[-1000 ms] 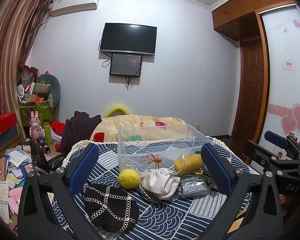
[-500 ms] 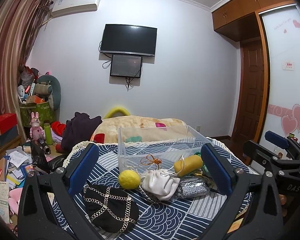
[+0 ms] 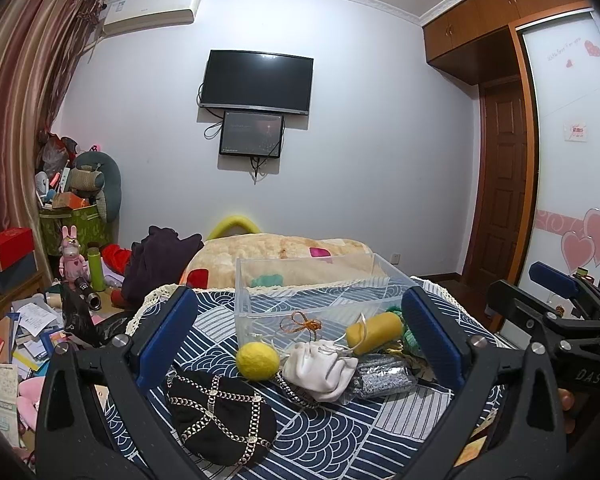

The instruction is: Organize soft objects

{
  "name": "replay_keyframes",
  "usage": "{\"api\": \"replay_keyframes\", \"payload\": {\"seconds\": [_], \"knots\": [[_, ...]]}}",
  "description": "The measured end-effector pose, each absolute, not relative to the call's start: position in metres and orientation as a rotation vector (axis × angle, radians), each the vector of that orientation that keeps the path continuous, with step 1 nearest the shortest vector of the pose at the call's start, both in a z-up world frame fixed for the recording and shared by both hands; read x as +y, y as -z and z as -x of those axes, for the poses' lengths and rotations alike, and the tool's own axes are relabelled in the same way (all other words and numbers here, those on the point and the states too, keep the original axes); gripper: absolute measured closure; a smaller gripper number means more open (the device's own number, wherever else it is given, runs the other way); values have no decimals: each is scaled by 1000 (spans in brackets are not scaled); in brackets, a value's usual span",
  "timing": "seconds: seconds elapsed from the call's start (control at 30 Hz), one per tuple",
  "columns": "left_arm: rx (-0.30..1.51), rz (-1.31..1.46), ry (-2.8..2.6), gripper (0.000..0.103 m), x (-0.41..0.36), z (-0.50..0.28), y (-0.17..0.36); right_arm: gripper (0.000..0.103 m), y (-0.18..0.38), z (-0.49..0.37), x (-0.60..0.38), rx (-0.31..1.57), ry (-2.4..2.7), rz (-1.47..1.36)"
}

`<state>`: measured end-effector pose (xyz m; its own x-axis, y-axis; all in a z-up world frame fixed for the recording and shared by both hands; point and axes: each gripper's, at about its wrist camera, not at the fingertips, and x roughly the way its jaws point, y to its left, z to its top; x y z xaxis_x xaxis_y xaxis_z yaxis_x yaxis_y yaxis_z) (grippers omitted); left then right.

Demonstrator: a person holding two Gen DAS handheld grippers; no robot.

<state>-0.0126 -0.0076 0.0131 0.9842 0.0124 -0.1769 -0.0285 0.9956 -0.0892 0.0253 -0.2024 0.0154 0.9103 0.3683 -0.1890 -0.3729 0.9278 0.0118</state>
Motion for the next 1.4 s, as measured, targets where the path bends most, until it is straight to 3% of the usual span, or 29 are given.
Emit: {"api": "replay_keyframes", "payload": {"seconds": [0.93,1.1,1.4], "knots": [[210,130,18,0,-2,8,-8,1,-14,-28,-197,200,-428,29],[245,124,28,19,3,2,-5,15,-7,-35,-197,241,-447,20],[325,110,-13,26,32,-20,-2,35,2,-53,-201,337,-472,8]]}}
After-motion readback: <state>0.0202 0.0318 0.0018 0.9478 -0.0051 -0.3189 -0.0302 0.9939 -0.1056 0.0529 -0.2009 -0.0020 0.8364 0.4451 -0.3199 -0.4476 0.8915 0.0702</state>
